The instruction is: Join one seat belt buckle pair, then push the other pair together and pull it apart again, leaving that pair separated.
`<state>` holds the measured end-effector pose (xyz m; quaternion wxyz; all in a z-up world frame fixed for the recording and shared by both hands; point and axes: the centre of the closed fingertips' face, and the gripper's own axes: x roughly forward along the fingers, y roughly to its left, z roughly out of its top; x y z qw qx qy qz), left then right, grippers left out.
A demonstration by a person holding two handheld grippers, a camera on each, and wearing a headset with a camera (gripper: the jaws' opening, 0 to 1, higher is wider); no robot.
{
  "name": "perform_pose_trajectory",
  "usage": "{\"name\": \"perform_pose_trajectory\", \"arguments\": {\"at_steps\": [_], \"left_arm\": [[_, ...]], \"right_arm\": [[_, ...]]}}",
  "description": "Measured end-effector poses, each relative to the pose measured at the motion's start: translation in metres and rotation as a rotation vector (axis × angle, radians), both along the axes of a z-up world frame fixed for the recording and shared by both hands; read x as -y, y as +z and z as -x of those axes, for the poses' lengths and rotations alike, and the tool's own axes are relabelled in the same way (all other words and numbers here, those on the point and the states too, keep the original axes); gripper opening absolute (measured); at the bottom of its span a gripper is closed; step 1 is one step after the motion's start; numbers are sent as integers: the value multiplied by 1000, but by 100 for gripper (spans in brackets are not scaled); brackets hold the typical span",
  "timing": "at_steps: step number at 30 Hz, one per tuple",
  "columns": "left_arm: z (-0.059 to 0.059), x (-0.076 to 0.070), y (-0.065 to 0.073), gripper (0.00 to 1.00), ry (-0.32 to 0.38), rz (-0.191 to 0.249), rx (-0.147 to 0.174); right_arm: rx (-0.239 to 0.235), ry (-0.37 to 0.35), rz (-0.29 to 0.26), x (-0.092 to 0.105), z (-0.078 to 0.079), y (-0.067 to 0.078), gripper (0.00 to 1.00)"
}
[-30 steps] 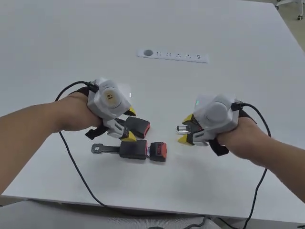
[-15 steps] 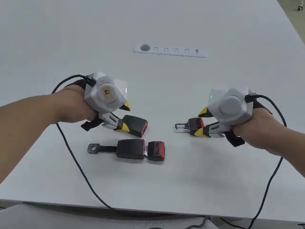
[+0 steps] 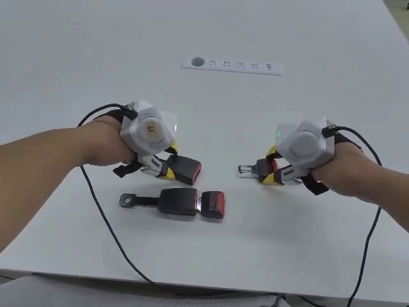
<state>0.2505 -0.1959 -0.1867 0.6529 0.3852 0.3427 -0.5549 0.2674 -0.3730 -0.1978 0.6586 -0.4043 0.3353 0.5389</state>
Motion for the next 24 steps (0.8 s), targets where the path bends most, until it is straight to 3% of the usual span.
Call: {"name": "perform_pose_trajectory", "arguments": {"at_steps": [16, 24], "left_arm": [[-3, -1, -9, 33, 13, -37, 12], [-8, -6, -14, 32, 54, -4, -3]], "right_arm": [[-12, 35, 6, -2, -3, -3, 31], [-27, 20, -13, -3, -3, -6, 31]]}}
